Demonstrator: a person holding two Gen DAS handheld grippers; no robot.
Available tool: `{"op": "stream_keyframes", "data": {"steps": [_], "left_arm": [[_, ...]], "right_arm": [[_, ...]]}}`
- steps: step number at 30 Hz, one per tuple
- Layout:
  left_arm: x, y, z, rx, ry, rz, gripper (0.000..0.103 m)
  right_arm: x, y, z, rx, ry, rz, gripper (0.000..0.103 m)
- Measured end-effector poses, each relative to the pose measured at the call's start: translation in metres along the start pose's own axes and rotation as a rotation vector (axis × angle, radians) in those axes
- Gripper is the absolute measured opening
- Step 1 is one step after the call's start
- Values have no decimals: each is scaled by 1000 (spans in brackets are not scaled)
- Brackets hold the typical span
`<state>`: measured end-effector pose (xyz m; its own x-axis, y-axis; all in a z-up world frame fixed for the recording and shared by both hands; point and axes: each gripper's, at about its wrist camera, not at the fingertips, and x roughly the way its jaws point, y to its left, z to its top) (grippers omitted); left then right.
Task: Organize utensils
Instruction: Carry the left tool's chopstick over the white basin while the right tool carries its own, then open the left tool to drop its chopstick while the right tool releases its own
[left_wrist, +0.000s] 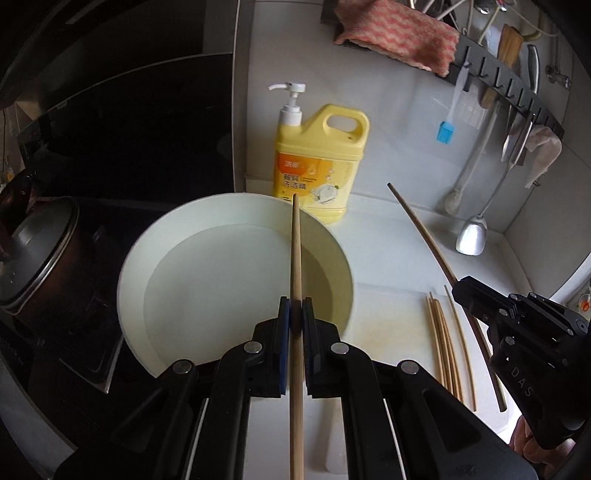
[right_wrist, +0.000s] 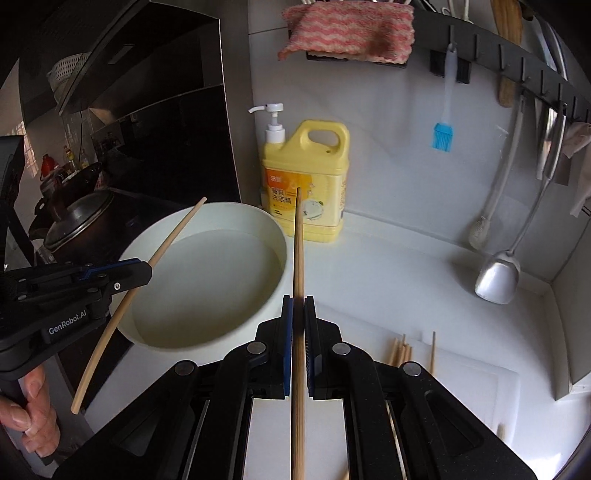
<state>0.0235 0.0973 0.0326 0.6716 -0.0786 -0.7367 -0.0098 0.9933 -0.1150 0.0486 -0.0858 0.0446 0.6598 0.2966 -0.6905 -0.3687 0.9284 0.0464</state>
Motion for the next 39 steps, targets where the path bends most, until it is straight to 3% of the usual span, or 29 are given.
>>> {"op": "stream_keyframes", "data": {"steps": [8,16,27,39], "left_arm": [[44,62,25,37,41,-11,7],[91,93,28,37,126,-21,7],[137,105,22,-22,232,0,7],[168,105,29,-37,299,17,8]], "right_arm": [[68,53,38,68,34,24,6],[129,74,47,158,125,69,6],[185,74,39,245,265,123,6],[209,71,40,276,346,127,6]]}}
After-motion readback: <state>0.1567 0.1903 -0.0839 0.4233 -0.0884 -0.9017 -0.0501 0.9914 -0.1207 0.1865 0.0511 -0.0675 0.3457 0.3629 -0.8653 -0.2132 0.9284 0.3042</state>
